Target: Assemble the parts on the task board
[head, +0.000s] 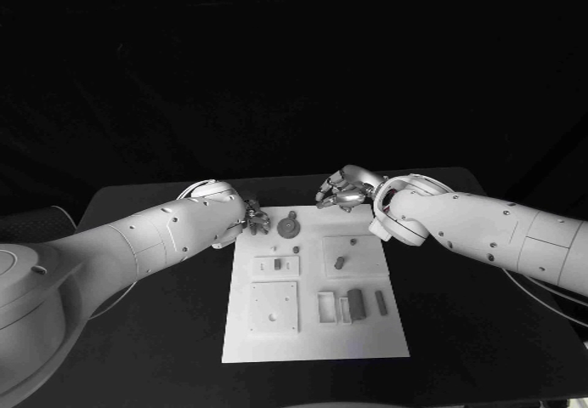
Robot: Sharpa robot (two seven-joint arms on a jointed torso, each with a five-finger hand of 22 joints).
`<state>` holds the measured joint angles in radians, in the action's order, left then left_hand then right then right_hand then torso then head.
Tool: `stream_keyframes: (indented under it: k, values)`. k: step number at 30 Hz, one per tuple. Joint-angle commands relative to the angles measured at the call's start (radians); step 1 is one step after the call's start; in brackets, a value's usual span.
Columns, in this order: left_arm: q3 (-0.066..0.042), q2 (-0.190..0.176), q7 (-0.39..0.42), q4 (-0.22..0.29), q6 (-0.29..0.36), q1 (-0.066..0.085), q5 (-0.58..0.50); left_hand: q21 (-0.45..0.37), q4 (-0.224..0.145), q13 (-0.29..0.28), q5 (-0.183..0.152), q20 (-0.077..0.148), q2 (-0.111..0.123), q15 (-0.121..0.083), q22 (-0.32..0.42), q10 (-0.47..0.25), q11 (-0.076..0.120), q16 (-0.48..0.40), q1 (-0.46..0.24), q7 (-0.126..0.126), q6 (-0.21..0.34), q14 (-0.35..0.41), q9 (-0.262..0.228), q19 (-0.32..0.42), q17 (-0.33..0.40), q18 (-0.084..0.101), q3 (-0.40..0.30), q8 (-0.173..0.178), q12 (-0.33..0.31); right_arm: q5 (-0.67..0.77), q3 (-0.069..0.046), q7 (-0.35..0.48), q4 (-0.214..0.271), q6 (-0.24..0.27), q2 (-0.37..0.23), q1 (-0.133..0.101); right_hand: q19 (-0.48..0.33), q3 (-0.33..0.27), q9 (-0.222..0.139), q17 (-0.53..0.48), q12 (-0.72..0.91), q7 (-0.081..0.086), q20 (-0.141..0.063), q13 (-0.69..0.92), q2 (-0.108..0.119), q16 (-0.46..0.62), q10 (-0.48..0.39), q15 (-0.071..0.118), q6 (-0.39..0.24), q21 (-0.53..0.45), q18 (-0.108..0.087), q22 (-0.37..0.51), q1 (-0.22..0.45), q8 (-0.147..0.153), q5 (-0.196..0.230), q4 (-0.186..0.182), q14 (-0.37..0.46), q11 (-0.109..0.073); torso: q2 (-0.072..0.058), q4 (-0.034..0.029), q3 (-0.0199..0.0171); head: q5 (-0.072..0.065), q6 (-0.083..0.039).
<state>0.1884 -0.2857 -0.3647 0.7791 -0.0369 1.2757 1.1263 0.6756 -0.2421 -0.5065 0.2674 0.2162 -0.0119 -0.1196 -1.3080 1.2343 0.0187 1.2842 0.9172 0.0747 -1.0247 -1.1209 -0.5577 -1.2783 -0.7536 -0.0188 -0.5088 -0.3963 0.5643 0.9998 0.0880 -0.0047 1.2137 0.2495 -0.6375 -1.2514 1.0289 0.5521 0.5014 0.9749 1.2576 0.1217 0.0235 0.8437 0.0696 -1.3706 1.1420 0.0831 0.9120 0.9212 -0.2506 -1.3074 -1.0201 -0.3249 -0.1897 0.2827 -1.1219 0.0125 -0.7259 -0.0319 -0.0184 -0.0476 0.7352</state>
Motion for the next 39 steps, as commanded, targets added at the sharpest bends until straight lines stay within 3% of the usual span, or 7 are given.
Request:
stream_keyframes:
  k: [1,7,13,21,30,34,39]
  values:
    - [0.0,-0.001,0.009,0.005,0.007,0.0,-0.045,0.014,-0.005,-0.002,-0.003,0.006,-0.01,-0.015,-0.022,0.024,0.01,0.011,0.04,-0.001,-0.025,-0.012,-0.022,-0.015,-0.012,-0.081,-0.017,-0.017,0.006,0.002,0.0,0.01,0.0,-0.012,0.0,0.0,0.005,0.003,0.002,-0.001,-0.001,0.007,0.0,0.001,-0.001,-0.002,-0.005,0.005,-0.001,-0.006,-0.011,-0.01,0.01,0.005,-0.006,-0.001,0.001,0.003,0.0,-0.0003,0.0005,0.001,0.0]
    - [-0.001,-0.012,0.007,0.014,0.028,0.0,-0.111,0.035,0.001,-0.008,0.012,0.013,-0.006,-0.024,-0.023,0.05,0.02,0.023,0.056,-0.01,-0.048,-0.029,-0.038,-0.029,-0.033,-0.077,-0.039,-0.023,0.01,0.002,0.0,0.01,-0.002,-0.012,0.0,0.0,0.005,0.003,0.002,-0.001,-0.001,0.007,0.0,0.001,-0.001,-0.002,-0.005,0.005,-0.001,-0.006,-0.011,-0.01,0.01,0.005,-0.006,-0.001,0.001,0.003,0.001,-0.001,0.0001,0.001,0.0]
    - [-0.001,-0.029,0.0,0.025,0.042,0.001,-0.15,0.054,-0.001,-0.015,0.08,0.02,-0.002,-0.031,-0.023,0.068,0.027,0.032,0.049,-0.017,-0.063,-0.04,-0.051,-0.037,-0.051,-0.074,-0.04,-0.026,0.014,0.002,0.0,0.01,-0.006,-0.012,-0.001,0.0,0.005,0.003,0.002,-0.001,-0.001,0.007,0.0,0.001,-0.001,-0.002,-0.005,0.005,-0.001,-0.006,-0.011,-0.01,0.01,0.005,-0.006,-0.001,0.001,0.003,0.001,-0.0005,0.0001,0.003,-0.001]
    - [-0.004,-0.078,-0.018,0.097,0.066,0.002,-0.171,0.071,-0.008,-0.022,0.108,0.026,-0.001,-0.036,-0.023,0.077,0.032,0.041,0.047,-0.022,-0.073,-0.047,-0.061,-0.042,-0.063,-0.074,-0.04,-0.028,0.021,0.002,0.0,0.011,-0.02,-0.012,-0.001,0.0,0.005,0.003,0.002,-0.001,-0.001,0.007,0.0,0.001,0.0,-0.002,-0.005,0.005,-0.001,-0.006,-0.011,-0.01,0.01,0.006,-0.006,-0.001,0.001,0.003,0.002,-0.0018,0.0003,0.005,-0.002]
    - [-0.005,-0.168,-0.046,0.231,0.097,0.015,-0.212,0.078,-0.011,-0.026,0.12,0.028,0.003,-0.039,-0.023,0.081,0.035,0.044,0.048,-0.025,-0.078,-0.049,-0.066,-0.044,-0.069,-0.073,-0.041,-0.029,0.024,0.002,0.0,0.014,-0.044,-0.012,0.0,0.0,0.005,0.003,0.003,-0.001,-0.001,0.007,0.0,0.001,0.0,-0.002,-0.005,0.005,-0.001,-0.006,-0.011,-0.01,0.01,0.006,-0.006,0.0,0.001,0.003,0.003,-0.0044,0.0005,0.007,-0.005]
    - [-0.005,-0.221,-0.062,0.316,0.115,0.025,-0.212,0.079,-0.013,-0.027,0.121,0.029,0.004,-0.039,-0.023,0.082,0.035,0.045,0.049,-0.025,-0.079,-0.05,-0.067,-0.044,-0.07,-0.073,-0.043,-0.029,0.025,-0.003,0.0,0.014,-0.053,-0.014,0.003,0.0,0.005,0.003,0.003,-0.001,-0.001,0.007,0.0,0.001,0.0,-0.002,-0.005,0.005,-0.001,-0.006,-0.011,-0.01,0.01,0.006,-0.006,0.0,0.001,0.003,0.005,-0.007,0.0008,0.006,-0.006]
    - [-0.004,-0.258,-0.081,0.387,0.133,0.037,-0.21,0.084,-0.014,-0.029,0.123,0.03,0.008,-0.041,-0.023,0.085,0.037,0.046,0.051,-0.027,-0.083,-0.053,-0.07,-0.046,-0.072,-0.072,-0.044,-0.03,0.027,-0.003,0.0,0.013,-0.055,-0.013,0.002,0.0,0.005,0.003,0.003,-0.001,-0.001,0.007,0.0,0.001,0.0,-0.002,-0.005,0.005,-0.001,-0.006,-0.011,-0.01,0.01,0.006,-0.006,0.0,0.001,0.003,0.006,-0.0081,-0.0002,0.01,-0.006]
